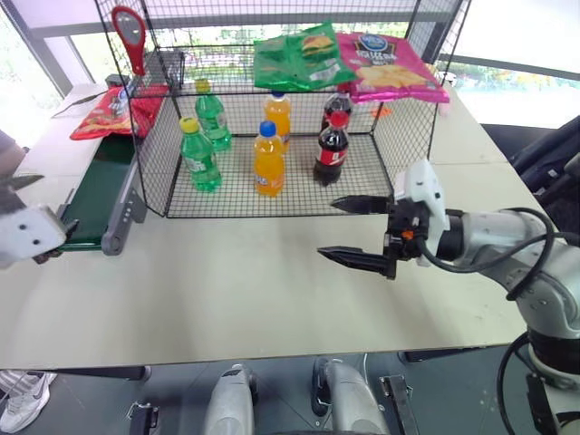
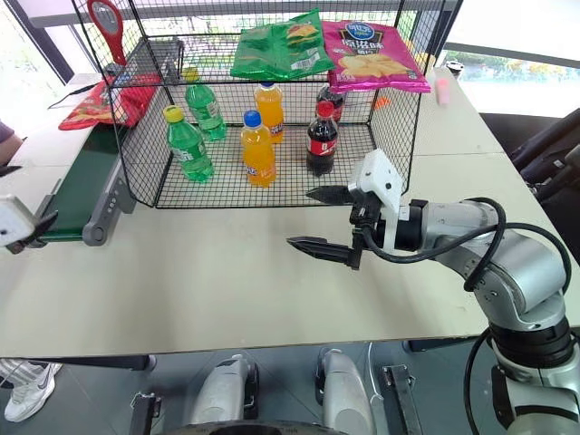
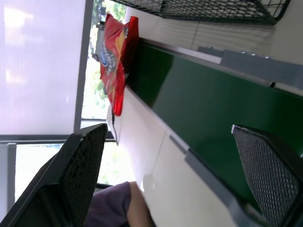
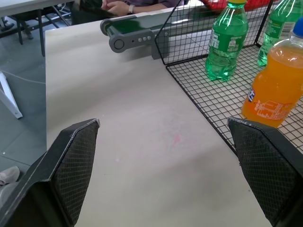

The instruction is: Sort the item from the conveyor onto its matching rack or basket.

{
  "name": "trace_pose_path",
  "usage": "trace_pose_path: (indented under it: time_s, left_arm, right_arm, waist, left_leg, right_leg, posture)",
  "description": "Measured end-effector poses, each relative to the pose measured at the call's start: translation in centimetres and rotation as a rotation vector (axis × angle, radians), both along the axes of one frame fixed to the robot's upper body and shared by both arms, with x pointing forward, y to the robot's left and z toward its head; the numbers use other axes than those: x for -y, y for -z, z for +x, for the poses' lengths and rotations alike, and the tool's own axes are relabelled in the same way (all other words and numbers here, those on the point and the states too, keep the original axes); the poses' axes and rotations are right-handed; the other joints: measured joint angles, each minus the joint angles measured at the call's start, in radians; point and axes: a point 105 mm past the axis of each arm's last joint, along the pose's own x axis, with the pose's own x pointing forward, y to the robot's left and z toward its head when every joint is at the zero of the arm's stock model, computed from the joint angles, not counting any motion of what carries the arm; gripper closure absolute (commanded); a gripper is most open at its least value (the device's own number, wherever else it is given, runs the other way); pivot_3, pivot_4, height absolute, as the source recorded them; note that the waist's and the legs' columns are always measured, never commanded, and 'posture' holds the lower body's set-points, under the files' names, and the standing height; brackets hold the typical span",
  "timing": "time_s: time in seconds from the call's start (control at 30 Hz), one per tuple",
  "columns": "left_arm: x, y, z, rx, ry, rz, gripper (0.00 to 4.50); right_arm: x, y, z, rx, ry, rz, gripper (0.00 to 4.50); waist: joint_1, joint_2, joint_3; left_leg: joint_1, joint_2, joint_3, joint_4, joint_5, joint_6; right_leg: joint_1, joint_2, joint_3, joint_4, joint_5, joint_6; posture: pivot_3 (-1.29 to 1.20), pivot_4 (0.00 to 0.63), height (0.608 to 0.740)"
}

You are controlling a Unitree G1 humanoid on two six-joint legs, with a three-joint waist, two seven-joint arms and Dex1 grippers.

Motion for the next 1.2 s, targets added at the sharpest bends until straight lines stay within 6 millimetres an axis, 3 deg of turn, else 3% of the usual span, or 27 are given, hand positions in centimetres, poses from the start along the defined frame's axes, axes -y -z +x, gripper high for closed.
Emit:
trace_pose_path:
  time_s: [0.33, 0.9, 1.03, 1.2]
  left_arm:
    - [0.1, -0.2, 1.7, 0.181, 0.001, 0.073, 0.06]
    - [0.5, 1.9, 3.0, 0.144, -0.026, 0.067, 0.06]
    - [0.3, 2.2, 3.2, 0.133, -0.038, 0.068, 1.84]
    - [0.3, 2.5, 3.3, 0.120, -0.048, 0.068, 4.46]
  right_arm:
    - [0.4, 0.8, 0.2, -0.016, 0.040, -0.016, 0.00]
    - [1.1, 1.8, -0.2, 0.021, 0.054, -0.095, 0.00]
    - [1.1, 1.8, -0.1, 0.026, 0.057, -0.098, 0.00]
    - [1.2, 1.8, 0.0, 0.035, 0.069, -0.103, 0.00]
  waist:
    - [0.000, 0.000, 0.000]
    - [0.000, -0.001, 0.000]
    - [0.000, -0.001, -0.001]
    - [0.000, -0.001, -0.001]
  left_leg:
    - [0.000, 0.000, 0.000, 0.000, 0.000, 0.000]
    - [0.001, 0.000, 0.000, 0.002, 0.000, 0.000]
    - [0.001, 0.000, 0.000, 0.002, 0.000, 0.000]
    - [0.001, 0.000, 0.000, 0.002, 0.000, 0.000]
  right_leg:
    - [0.001, 0.000, 0.000, 0.001, 0.001, 0.001]
    - [0.001, 0.000, 0.000, 0.003, 0.002, 0.002]
    - [0.001, 0.000, 0.000, 0.003, 0.002, 0.003]
    - [0.001, 0.000, 0.000, 0.003, 0.002, 0.003]
  posture:
    - [0.00, 0.150, 0.740]
    - [0.00, 0.150, 0.740]
    - [0.00, 0.150, 0.740]
    - [0.00, 0.150, 0.740]
